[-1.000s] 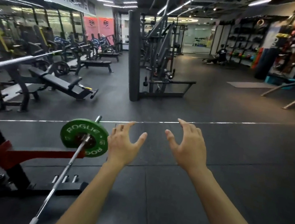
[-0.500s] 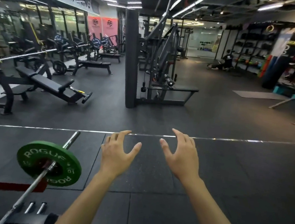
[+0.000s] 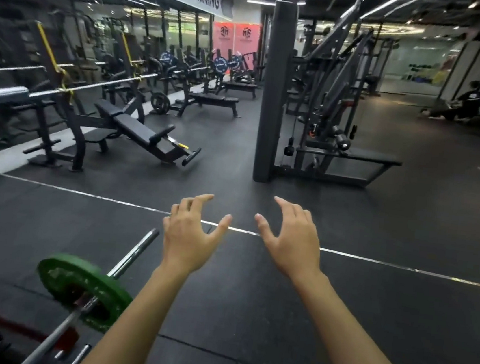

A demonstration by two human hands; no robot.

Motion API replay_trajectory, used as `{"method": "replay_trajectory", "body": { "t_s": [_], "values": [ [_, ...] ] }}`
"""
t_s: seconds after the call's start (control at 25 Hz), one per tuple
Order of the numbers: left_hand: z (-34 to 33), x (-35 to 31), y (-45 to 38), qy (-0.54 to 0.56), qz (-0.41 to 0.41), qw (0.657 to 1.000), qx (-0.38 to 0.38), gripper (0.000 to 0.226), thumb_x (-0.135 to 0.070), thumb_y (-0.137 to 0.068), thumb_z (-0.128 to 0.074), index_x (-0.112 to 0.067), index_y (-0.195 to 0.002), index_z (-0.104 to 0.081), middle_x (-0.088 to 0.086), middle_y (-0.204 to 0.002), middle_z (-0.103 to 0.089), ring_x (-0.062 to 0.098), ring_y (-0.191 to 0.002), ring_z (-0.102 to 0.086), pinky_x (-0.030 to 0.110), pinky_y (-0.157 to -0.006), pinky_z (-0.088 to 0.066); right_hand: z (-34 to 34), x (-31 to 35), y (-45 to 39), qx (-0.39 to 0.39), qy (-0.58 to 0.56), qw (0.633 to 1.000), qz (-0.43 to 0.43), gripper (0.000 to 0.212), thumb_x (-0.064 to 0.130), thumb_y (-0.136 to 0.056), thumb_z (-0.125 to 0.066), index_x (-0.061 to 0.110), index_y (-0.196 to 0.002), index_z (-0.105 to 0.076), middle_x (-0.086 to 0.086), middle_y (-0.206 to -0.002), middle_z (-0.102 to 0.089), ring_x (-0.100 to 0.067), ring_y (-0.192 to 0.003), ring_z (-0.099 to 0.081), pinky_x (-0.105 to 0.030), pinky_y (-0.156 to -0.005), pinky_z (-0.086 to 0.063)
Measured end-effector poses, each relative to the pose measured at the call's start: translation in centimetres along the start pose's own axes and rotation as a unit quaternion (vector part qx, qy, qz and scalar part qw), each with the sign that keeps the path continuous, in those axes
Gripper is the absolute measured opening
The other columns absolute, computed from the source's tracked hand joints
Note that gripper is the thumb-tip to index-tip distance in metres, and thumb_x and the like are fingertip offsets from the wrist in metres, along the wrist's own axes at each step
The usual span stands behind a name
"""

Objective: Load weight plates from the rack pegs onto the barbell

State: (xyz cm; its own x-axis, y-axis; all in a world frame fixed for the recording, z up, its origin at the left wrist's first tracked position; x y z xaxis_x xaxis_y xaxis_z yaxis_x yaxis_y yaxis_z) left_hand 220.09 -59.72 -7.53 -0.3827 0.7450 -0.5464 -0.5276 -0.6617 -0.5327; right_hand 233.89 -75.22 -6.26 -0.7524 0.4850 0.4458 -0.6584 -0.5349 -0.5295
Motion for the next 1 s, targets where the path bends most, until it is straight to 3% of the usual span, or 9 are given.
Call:
{"method": "replay_trajectory", "body": {
  "t_s": [0.12, 0.36, 0.72, 1.0],
  "values": [
    [-5.0, 2.4, -7.1, 0.019, 0.035, 0.999, 0.011, 0.060, -0.065, -0.084, -0.055, -0.029, -0.132, -0.053, 0.001, -0.127, -0.055, 0.023, -0.116, -0.047, 0.044, -0.097, -0.035, -3.7, -1.8, -7.1, 0.012, 0.015, 1.000, -0.002, 0.061, 0.058, -0.091, -0.048, 0.018, -0.137, -0.048, -0.002, -0.125, -0.058, -0.022, -0.112, -0.049, -0.039, -0.094, -0.044],
    [-13.9, 3.3, -20.0, 0.026, 0.014, 0.999, 0.031, 0.061, -0.067, -0.086, -0.052, -0.030, -0.134, -0.050, -0.001, -0.129, -0.052, 0.021, -0.118, -0.045, 0.042, -0.097, -0.034, -8.6, -7.9, -20.3, -0.016, 0.010, 0.999, -0.040, 0.059, 0.055, -0.091, -0.051, 0.017, -0.136, -0.049, -0.002, -0.125, -0.058, -0.022, -0.114, -0.048, -0.040, -0.095, -0.044],
    [-27.1, 7.6, -38.5, 0.009, 0.064, 0.998, 0.001, 0.056, -0.064, -0.086, -0.055, -0.032, -0.132, -0.050, -0.004, -0.128, -0.052, 0.017, -0.118, -0.045, 0.040, -0.098, -0.033, -20.5, -17.2, -42.3, 0.015, -0.065, 0.998, -0.016, 0.060, 0.058, -0.090, -0.050, 0.020, -0.136, -0.049, 0.001, -0.126, -0.057, -0.018, -0.117, -0.047, -0.037, -0.095, -0.045],
    [-29.3, 14.3, -51.9, -0.079, 0.128, 0.987, -0.059, 0.066, -0.075, -0.080, -0.044, -0.034, -0.132, -0.050, -0.007, -0.120, -0.052, 0.015, -0.113, -0.045, 0.035, -0.094, -0.032, -31.9, -14.7, -59.0, 0.065, -0.144, 0.985, 0.066, 0.058, 0.054, -0.089, -0.055, 0.018, -0.135, -0.051, 0.001, -0.124, -0.059, -0.018, -0.115, -0.049, -0.034, -0.096, -0.043]
  ]
}}
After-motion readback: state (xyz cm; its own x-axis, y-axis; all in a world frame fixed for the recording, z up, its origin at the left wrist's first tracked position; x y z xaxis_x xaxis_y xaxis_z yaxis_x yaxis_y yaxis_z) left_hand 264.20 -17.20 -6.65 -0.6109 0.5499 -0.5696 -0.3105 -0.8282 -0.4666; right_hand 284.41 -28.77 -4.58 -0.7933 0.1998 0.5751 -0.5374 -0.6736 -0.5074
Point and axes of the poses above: each hand's wrist, its own y-axis away from the middle knuckle, its own z-axis out of the back of the hand, x = y × z, the point moved 6 cm from there along -y, towards the middle knuckle
